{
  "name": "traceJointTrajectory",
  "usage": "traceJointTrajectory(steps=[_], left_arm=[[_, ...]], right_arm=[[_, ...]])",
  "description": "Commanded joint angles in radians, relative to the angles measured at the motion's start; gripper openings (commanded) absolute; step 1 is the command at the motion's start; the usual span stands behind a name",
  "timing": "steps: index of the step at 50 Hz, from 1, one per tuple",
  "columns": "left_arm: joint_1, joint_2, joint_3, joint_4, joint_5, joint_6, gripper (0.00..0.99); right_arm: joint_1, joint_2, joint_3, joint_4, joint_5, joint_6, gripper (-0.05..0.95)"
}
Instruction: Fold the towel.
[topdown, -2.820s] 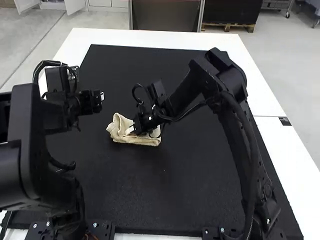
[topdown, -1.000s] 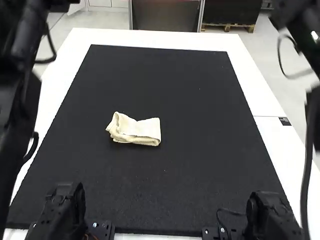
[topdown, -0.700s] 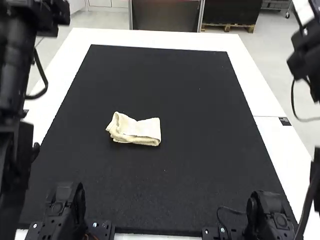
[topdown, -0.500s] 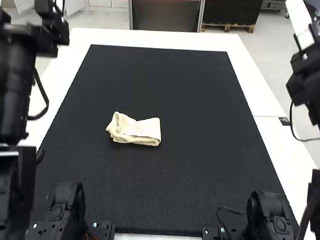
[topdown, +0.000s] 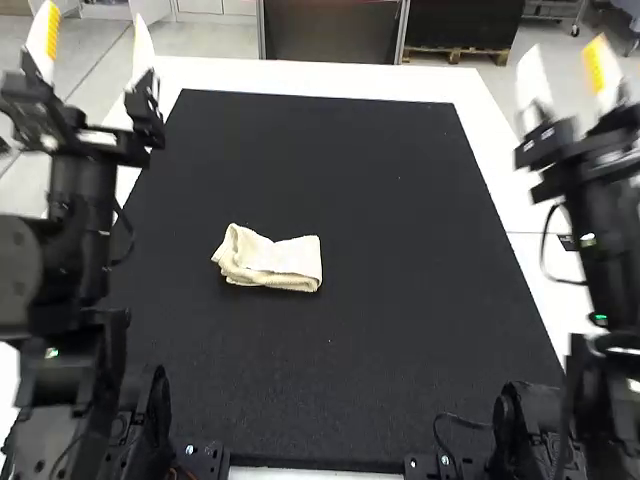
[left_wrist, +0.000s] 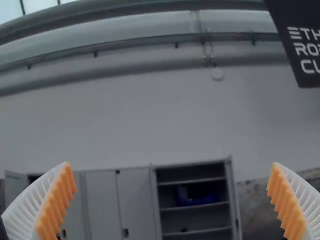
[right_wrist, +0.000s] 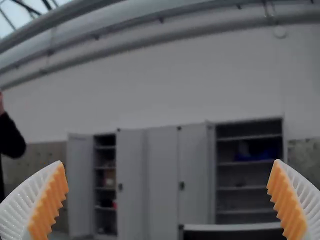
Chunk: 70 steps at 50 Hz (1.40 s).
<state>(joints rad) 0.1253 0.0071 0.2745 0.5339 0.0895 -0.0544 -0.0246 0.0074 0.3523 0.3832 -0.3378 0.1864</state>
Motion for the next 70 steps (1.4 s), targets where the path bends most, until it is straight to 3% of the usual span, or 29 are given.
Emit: traceJointTrajectory(steps=[1, 5, 11, 14, 19, 24, 28, 31, 35, 41, 46, 48, 52, 70], left_arm=[[0.010, -0.009, -0.106, 0.077, -0.002, 0.048, 0.897], [0.010, -0.009, -0.189, 0.130, -0.002, 0.047, 0.897], [0.011, -0.009, -0.267, 0.117, -0.002, 0.045, 0.900], [0.011, -0.009, -0.276, 0.041, -0.004, 0.045, 0.903], [0.011, -0.009, -0.273, -0.075, -0.007, 0.041, 0.903], [0.011, -0.009, -0.271, -0.173, -0.007, 0.016, 0.903], [0.010, -0.009, -0.273, -0.287, -0.005, 0.010, 0.910], [0.010, -0.010, -0.273, -0.353, -0.004, 0.010, 0.933], [0.014, -0.010, -0.273, -0.377, -0.004, -0.001, 0.962], [0.017, -0.010, -0.273, -0.462, 0.001, 0.007, 0.962], [0.016, -0.010, -0.273, -0.491, 0.003, 0.068, 0.962], [0.016, -0.009, -0.273, -0.514, 0.001, 0.090, 0.962], [0.014, -0.010, -0.273, -0.526, 0.000, 0.087, 0.961], [0.017, -0.009, -0.273, -0.526, 0.000, 0.087, 0.962]], right_arm=[[-0.011, -0.004, -0.124, 0.006, -0.041, -0.131, 0.89], [-0.015, -0.006, -0.216, 0.062, -0.047, -0.142, 0.91], [-0.018, -0.006, -0.260, 0.062, -0.047, -0.113, 0.91], [-0.017, -0.006, -0.263, 0.052, -0.050, -0.116, 0.91], [-0.020, -0.006, -0.294, 0.028, -0.047, -0.202, 0.91], [-0.020, -0.006, -0.351, 0.034, 0.005, -0.246, 0.91], [-0.018, -0.006, -0.351, -0.138, 0.079, -0.318, 0.91], [-0.020, -0.006, -0.351, -0.219, 0.097, -0.323, 0.91], [-0.020, -0.006, -0.351, -0.351, 0.098, -0.340, 0.91], [-0.020, -0.006, -0.352, -0.362, 0.097, -0.377, 0.91], [-0.020, -0.006, -0.351, -0.391, 0.097, -0.413, 0.91], [-0.018, -0.006, -0.352, -0.432, 0.100, -0.489, 0.91], [-0.018, -0.006, -0.352, -0.440, 0.098, -0.536, 0.91], [-0.017, -0.006, -0.352, -0.440, 0.098, -0.538, 0.91]])
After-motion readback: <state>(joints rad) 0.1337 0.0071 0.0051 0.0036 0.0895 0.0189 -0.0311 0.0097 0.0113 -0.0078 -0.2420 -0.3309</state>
